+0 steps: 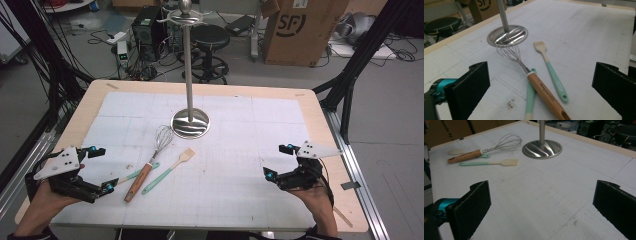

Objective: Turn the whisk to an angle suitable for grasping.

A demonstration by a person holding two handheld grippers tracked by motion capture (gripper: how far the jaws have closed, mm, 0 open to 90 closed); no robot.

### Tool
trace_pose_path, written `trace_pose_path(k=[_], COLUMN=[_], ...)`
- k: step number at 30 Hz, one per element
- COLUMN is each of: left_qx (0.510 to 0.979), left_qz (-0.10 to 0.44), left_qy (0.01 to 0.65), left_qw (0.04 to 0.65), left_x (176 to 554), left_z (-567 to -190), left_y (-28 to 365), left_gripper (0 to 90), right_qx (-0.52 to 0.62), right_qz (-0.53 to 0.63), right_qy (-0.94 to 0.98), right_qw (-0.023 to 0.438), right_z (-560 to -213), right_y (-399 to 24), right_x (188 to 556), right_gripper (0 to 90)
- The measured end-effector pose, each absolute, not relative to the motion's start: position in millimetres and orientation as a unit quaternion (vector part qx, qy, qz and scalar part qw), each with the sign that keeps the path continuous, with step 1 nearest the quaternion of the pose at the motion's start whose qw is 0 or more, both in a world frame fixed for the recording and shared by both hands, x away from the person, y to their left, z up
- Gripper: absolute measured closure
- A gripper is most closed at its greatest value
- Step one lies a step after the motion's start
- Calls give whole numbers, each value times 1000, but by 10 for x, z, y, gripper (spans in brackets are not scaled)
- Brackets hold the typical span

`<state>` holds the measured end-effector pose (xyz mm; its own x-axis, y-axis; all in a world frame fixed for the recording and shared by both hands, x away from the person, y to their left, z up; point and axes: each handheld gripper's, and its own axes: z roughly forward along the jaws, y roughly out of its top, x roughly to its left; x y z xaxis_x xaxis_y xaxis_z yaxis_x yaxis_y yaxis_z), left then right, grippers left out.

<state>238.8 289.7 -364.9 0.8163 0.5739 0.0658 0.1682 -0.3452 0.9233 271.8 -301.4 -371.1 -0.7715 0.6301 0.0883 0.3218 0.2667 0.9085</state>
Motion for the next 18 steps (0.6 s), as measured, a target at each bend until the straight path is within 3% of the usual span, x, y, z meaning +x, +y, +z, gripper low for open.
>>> trace_pose_path(k=[12,18], left_qx=[805,821], left_qz=[190,178], left_qy=[210,186], left_qw=[521,510], left_x=[2454,2591], left_z=[-3572,-3347], left_y=[2854,2796], left_gripper=[20,40], right_qx=[307,304], right_qz=[530,527], right_qy=[775,778], right_qw=[155,154], right_z=[-3700,-3692], right_y=[-3108,-3112], right_x=[2646,2652], right_gripper=[1,1])
